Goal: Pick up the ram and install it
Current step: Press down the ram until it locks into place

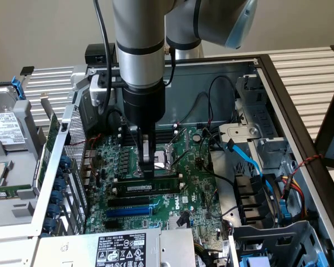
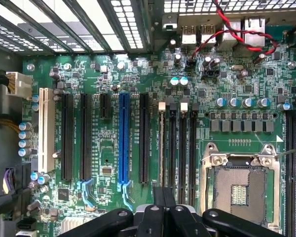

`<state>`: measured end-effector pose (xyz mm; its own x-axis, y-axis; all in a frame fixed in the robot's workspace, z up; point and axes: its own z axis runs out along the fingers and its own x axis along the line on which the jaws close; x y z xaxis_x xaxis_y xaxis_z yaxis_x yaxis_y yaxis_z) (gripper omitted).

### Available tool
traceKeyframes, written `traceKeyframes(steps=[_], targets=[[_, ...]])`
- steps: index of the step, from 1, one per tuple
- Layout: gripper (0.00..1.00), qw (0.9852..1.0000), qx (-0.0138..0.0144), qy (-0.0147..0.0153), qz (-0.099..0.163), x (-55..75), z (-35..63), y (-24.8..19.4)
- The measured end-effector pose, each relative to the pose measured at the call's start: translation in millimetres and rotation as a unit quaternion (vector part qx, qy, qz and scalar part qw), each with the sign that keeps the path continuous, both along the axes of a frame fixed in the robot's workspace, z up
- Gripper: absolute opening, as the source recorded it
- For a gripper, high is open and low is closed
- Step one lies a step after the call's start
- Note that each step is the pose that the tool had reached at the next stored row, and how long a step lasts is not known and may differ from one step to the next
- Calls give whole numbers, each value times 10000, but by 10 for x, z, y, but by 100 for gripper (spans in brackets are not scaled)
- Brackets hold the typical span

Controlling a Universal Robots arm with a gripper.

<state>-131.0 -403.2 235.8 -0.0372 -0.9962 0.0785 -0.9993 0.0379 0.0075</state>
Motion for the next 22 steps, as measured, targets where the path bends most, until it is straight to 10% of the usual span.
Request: traceKeyframes(steps=[4, 22], targets=[[11, 10000, -2, -92, 0, 1, -17, 1], [11, 10000, -3, -94, 0, -1, -67, 0]])
